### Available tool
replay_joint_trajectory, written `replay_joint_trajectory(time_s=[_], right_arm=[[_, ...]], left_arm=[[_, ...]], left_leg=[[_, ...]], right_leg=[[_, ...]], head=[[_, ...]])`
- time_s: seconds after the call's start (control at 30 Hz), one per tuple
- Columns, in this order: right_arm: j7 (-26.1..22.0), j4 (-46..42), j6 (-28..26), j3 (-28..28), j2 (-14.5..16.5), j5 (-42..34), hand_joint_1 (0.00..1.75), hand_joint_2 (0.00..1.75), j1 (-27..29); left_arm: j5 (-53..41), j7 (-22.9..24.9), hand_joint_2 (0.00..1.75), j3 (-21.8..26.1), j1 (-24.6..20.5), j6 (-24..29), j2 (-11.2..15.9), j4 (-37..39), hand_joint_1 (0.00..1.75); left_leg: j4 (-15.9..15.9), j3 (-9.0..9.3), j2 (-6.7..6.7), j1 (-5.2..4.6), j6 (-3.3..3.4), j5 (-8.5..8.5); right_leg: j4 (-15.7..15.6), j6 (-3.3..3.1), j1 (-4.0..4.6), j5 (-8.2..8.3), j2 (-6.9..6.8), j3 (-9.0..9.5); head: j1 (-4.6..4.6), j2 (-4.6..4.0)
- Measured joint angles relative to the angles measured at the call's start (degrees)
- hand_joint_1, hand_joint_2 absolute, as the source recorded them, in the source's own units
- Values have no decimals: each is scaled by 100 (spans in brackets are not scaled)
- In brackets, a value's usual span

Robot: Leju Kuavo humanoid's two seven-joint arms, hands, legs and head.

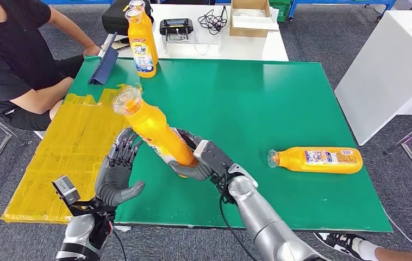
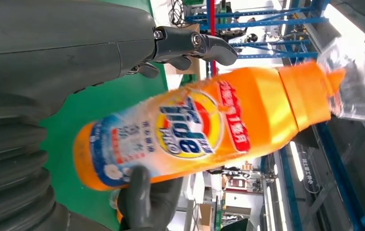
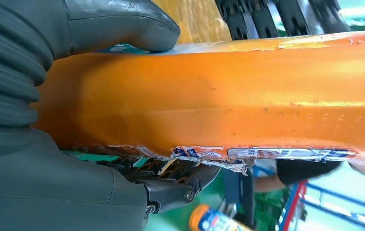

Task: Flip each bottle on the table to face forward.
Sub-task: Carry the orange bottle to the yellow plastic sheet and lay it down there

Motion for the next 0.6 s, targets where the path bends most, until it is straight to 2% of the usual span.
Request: replay_joint_trajectory(time_s=[0.2, 0.33, 0.6], right_arm=[[144, 282, -185, 891, 121, -375, 175, 175, 31], [198, 402, -268, 1587, 133, -547, 175, 175, 121], [271, 596, -568, 2612, 127, -807, 175, 175, 227]], left_arm=[[50, 38, 175, -67, -5, 132, -4, 27, 0], [50, 74, 175, -99, -8, 208, -4, 40, 0], [-188, 156, 175, -78, -7, 573, 28, 160, 0]], left_leg=[[0, -3, -2, -3, 0, 0], [0, -8, -2, -2, -1, -1], [0, -10, -2, -2, -1, 0]], right_leg=[[0, 0, 1, 0, 0, -6], [0, 0, 1, 0, 0, -12], [0, 0, 1, 0, 1, -14]], head=[[0, 0], [-1, 0], [0, 0]])
